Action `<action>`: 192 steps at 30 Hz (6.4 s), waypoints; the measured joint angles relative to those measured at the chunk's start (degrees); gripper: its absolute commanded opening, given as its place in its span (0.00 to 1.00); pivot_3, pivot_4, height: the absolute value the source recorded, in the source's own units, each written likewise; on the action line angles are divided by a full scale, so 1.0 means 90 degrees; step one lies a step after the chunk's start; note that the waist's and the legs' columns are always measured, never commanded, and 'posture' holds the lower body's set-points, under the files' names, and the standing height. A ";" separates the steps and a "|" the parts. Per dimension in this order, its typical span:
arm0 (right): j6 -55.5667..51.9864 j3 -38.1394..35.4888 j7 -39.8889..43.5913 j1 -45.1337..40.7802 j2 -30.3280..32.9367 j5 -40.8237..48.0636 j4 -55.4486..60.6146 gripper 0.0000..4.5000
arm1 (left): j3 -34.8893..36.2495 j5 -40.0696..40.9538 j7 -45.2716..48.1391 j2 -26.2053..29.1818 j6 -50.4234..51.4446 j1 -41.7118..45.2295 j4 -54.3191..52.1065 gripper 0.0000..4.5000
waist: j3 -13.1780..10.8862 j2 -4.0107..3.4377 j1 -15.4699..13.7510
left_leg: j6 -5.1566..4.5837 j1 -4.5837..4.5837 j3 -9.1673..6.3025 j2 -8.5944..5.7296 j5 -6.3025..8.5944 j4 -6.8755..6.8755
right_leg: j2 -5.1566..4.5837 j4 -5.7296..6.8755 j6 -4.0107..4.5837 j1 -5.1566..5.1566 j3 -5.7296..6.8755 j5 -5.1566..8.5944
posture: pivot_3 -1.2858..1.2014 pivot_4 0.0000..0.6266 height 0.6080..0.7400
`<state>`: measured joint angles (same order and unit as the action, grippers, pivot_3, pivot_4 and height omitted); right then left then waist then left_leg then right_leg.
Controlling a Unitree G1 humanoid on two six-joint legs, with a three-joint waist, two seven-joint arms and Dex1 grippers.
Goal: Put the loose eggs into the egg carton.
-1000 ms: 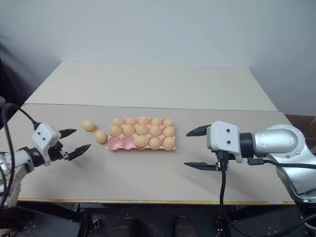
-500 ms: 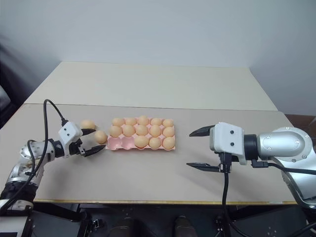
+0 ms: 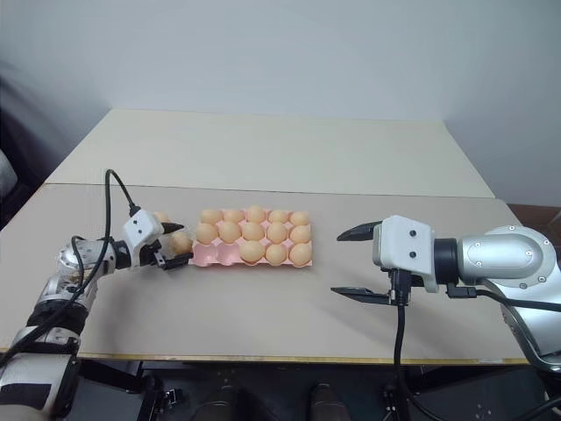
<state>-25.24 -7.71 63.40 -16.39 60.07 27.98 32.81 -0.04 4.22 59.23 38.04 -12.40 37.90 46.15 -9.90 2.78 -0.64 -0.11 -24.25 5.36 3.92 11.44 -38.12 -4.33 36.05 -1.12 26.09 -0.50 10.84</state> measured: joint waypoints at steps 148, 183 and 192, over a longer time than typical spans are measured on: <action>-0.0064 -0.0428 -0.0277 0.0355 -0.0004 0.0032 0.0285 1.00 | 0.1036 0.0189 -0.1900 -0.0391 0.0267 0.0184 0.0774 0.55 | 0.0009 0.0014 0.0018 | -0.0004 -0.0003 -0.0004 0.0000 0.0004 -0.0008 | 0.0000 0.0000 0.0002 -0.0004 0.0003 -0.0005 | 0.52 0.24 1.00; -0.0129 -0.0443 -0.0531 0.0491 -0.0006 0.0039 0.0462 1.00 | 0.0099 0.1054 0.1641 0.0158 0.0471 -0.0310 -0.1757 1.00 | 0.0011 0.0012 0.0007 | -0.0005 0.0000 -0.0008 0.0001 0.0003 -0.0013 | 0.0001 -0.0001 -0.0023 -0.0009 0.0002 0.0013 | 0.52 0.24 1.00; -0.0127 -0.0447 -0.0507 0.0478 -0.0006 0.0037 0.0429 1.00 | 0.0754 0.1591 0.1784 0.0673 0.0630 -0.0689 -0.2415 1.00 | 0.0010 0.0012 0.0078 | -0.0005 0.0000 -0.0007 0.0004 0.0004 -0.0012 | 0.0001 0.0000 -0.0024 -0.0007 0.0000 0.0013 | 0.52 0.24 1.00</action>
<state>-26.38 -11.73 58.84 -12.09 60.02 28.32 36.68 6.75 18.53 75.28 44.09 -6.73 31.70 24.42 -9.81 2.89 0.06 -0.16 -24.25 5.30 3.95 11.47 -38.23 -4.32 36.05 -1.33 26.03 -0.50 10.96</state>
